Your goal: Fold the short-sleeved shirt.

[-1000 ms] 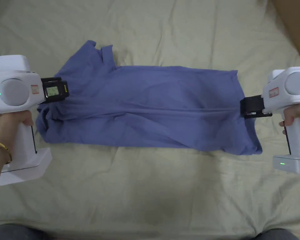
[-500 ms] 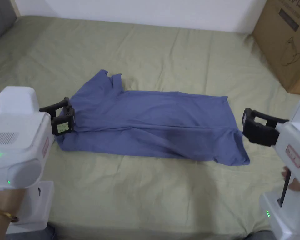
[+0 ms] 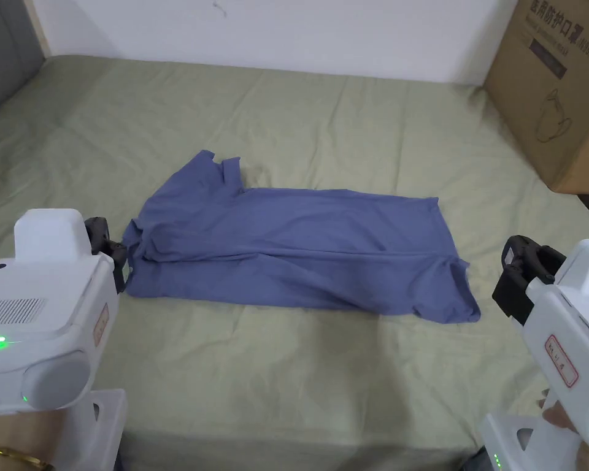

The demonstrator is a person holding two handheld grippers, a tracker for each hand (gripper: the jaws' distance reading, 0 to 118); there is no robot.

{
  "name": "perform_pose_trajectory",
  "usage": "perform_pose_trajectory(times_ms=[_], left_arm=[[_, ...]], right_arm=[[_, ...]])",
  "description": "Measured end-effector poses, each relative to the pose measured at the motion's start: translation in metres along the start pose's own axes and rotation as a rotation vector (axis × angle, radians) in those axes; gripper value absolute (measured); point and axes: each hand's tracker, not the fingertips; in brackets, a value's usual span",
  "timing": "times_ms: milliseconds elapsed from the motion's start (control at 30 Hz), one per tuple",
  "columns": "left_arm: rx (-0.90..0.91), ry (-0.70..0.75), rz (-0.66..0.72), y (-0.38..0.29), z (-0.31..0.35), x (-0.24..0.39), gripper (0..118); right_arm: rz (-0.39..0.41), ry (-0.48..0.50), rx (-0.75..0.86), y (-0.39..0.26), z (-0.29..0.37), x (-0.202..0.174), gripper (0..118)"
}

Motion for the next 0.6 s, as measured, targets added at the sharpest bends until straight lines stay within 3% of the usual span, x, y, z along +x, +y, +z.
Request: perform_pose_trajectory(times_ms=[300, 367, 400, 500, 533, 600], left_arm=[[-0.109, -0.023, 0.02, 0.014, -0.03, -0.01, 0], [-0.222, -0.032, 0.072, 0.018, -0.055, -0.017, 25], [-0.268, -0.038, 0.101, 0.019, -0.067, -0.021, 49], [-0.472, -0.036, 0.117, 0.018, -0.116, -0.031, 77], [-0.521, -0.022, 0.119, 0.015, -0.131, -0.033, 102], [-0.585, -0.022, 0.121, 0.011, -0.157, -0.037, 117]], right_arm=[[0.011, 0.021, -0.012, 0.009, -0.011, 0.0, 0], [0.024, 0.023, -0.017, 0.013, -0.014, -0.005, 0], [0.026, 0.024, -0.019, 0.014, -0.017, -0.005, 0], [0.055, 0.006, -0.031, 0.017, -0.023, -0.011, 0], [0.064, -0.003, -0.031, 0.016, -0.026, -0.012, 0], [0.073, -0.009, -0.043, 0.015, -0.03, -0.014, 0]])
